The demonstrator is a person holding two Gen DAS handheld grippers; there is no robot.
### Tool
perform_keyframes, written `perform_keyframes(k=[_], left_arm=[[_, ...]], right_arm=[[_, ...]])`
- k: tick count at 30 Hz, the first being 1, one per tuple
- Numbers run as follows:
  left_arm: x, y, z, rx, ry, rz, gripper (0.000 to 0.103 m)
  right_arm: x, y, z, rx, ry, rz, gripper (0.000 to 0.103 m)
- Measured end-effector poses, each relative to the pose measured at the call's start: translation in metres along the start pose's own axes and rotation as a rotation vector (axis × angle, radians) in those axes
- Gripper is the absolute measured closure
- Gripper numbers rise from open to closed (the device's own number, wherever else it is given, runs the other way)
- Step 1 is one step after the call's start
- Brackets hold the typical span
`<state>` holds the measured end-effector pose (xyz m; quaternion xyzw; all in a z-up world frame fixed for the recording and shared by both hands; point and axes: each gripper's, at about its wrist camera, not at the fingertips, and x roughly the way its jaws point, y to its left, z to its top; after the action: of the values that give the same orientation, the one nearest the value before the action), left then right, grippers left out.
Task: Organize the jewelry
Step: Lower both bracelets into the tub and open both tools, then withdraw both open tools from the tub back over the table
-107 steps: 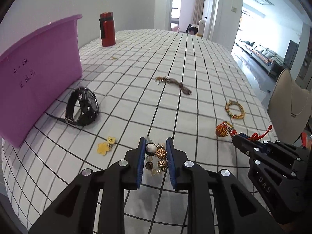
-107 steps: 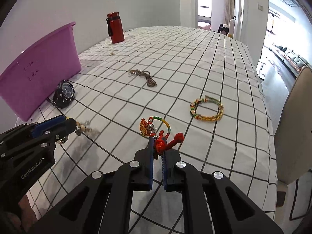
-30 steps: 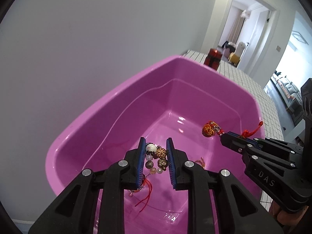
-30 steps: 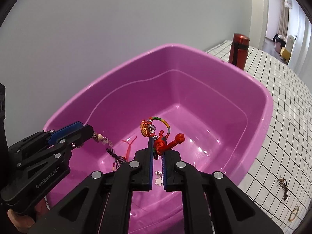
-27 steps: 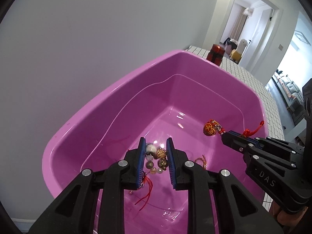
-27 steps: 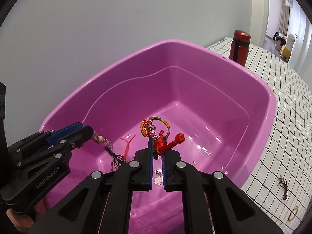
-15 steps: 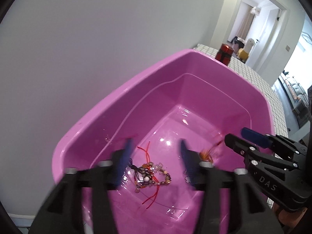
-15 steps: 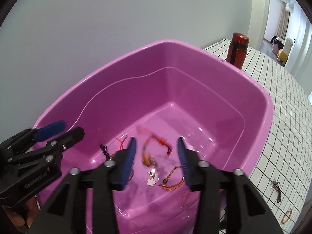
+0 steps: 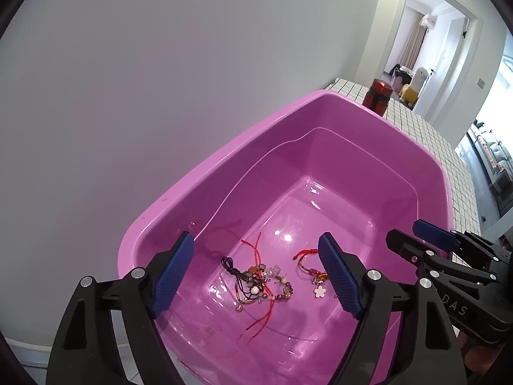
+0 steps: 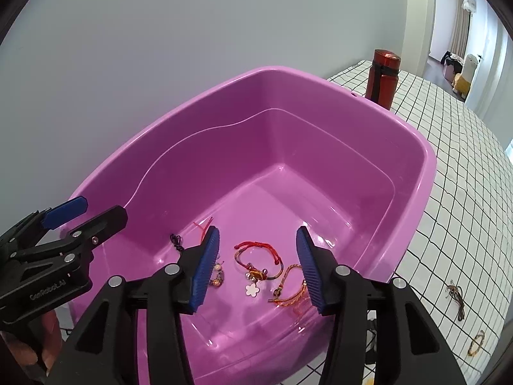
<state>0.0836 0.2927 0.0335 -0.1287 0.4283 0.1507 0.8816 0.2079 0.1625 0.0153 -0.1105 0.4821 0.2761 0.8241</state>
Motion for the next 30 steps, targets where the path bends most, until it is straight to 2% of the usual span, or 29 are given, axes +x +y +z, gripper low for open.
perform_keyframes(k=[11,16,30], left_arm=[[-0.021,-0.003,-0.003,-0.002,-0.012,0.025,0.019],[-0.035,-0.007,-0.008,-0.009,-0.024,0.028,0.013],[-0.068,-0.037,-0.04,0.007,-0.044,0.037,0.008]], right_arm=[[-0.028,-0.002,-0.005,0.006,-0.024,-0.02,0.047],[-0.043,-0.006,-0.012,0.013,-0.024,-0.02,0.041],[-0.08,-0.035,-0.058,0.069,-0.054,0.024,0.034]])
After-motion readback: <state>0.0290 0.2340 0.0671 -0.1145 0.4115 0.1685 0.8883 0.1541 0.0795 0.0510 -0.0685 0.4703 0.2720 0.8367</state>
